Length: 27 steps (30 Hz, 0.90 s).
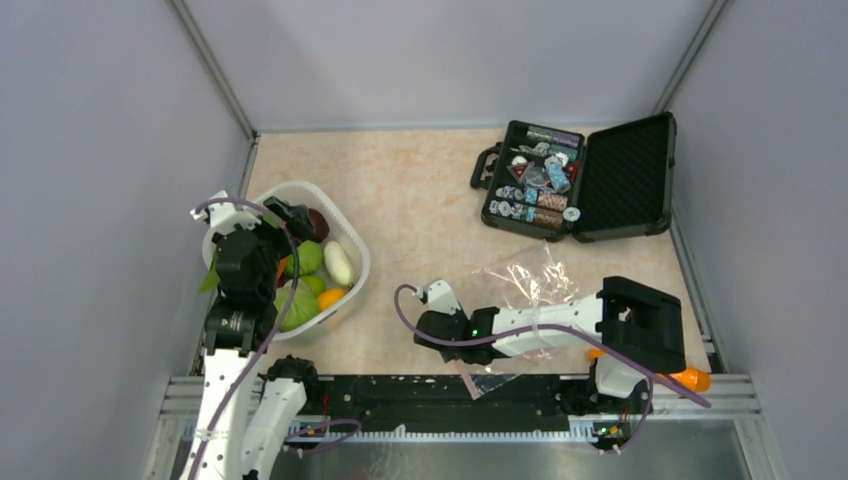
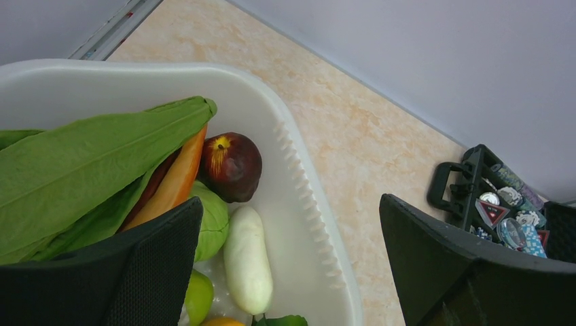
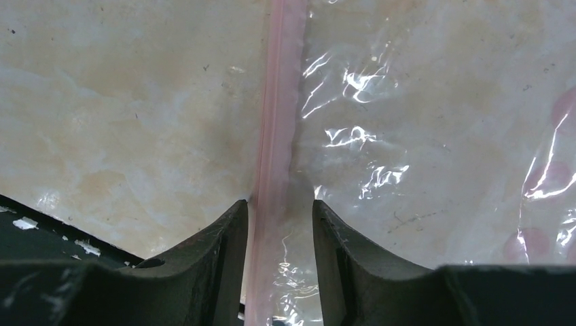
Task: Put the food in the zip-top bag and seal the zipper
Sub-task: Pick up the zipper food storage bag at the center of the board.
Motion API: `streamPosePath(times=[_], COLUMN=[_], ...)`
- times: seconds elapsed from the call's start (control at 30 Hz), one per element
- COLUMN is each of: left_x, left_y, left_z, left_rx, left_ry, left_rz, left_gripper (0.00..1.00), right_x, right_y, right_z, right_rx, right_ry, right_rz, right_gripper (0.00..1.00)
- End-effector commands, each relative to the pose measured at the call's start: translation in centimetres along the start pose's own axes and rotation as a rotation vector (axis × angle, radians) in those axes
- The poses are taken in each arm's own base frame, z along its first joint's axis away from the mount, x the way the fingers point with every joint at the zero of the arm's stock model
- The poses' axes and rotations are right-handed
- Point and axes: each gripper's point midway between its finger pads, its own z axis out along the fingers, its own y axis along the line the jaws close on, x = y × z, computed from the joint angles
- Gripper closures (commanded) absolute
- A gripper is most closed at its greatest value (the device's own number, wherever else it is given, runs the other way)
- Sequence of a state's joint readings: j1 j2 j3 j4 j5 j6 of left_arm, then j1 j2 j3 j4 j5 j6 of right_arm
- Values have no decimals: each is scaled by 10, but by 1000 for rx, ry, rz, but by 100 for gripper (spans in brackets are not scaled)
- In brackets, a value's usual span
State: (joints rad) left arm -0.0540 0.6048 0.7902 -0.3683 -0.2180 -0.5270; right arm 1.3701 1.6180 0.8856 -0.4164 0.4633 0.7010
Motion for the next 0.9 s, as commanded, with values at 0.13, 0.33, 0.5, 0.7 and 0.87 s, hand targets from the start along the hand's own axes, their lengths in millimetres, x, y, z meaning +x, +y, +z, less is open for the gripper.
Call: streamPosePath(times=[0.13,0.33,0.5,0.7,0.87], left_x=[-1,1,4,12,37], left_y=[1,-1,-2,-19,-61], left_z=[4,5,7,4,-12], left_rx=[-5,1,9,109,393], left_ry=[-14,-2,11,54,169], left_rz=[-11,-10,-13,15,36], left_gripper=[1,1,1,1,1], right_x=[-18,-18,-20,-43,-71], right_y=[9,4,1,-6,-26], right_z=[-5,-6,-8,-24,-45], right_rx=[18,30,43,24,-102], right_ry=[-55,-64,-76,-162,-271], right_rz=[16,23,26,100,298], right_gripper=[70,92,99,100,100])
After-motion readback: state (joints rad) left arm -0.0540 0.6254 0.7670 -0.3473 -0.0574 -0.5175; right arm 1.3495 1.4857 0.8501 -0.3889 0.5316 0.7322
